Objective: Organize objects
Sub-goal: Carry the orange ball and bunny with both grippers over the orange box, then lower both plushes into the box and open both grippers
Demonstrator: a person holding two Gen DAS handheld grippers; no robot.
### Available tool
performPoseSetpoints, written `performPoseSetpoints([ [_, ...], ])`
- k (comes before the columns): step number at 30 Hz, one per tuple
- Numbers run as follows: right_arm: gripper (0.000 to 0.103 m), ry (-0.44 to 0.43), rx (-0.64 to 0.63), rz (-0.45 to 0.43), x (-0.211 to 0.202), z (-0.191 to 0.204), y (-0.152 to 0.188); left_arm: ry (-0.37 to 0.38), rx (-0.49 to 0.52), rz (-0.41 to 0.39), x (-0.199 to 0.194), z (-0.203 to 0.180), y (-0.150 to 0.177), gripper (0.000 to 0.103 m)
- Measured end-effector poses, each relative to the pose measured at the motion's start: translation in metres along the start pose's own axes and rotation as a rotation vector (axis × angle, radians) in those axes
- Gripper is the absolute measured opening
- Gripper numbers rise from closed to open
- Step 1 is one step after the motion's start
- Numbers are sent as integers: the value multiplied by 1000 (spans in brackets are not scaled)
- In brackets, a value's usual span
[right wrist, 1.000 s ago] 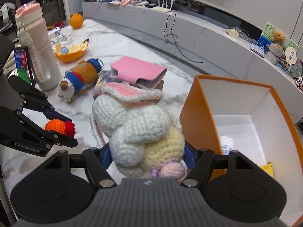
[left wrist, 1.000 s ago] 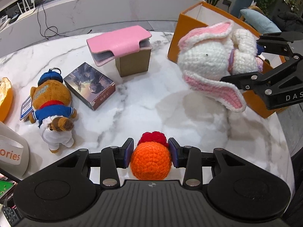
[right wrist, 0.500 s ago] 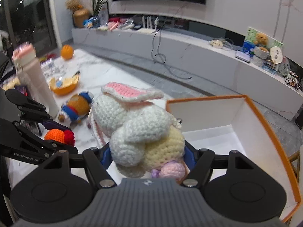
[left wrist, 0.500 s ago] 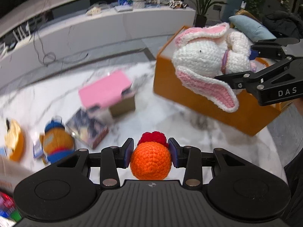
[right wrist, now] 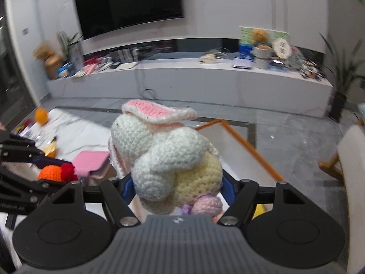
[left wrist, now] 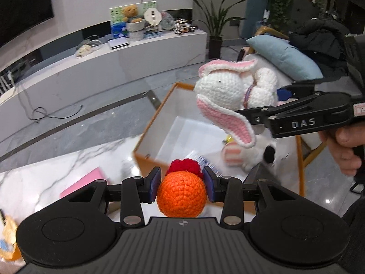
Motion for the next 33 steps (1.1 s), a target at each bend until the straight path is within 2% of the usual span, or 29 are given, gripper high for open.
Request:
performPoseSetpoints([
  [5,73,37,80,13,5,-30,-3,0,24,12,21,-16,-19,46],
  [17,73,91,96,101,46,-57,2,-43,30,69,79,-33,-34,46],
  [25,73,120,77,195,81,-67,15,-29,35,137,116,-46,-20,46],
  [33,73,140,47,238,98,-66,22,-38,22,181,135,-45,-10,46],
])
Point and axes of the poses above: each gripper's, at about its wrist camera, not at the fingertips, and x roughly the way its jaws point, z to its left, y to its underside, the point moved 9 cm from there along x, roughly the way its jaws point, and after that the axes turned 7 degrees about z, right-handed, at the moved point
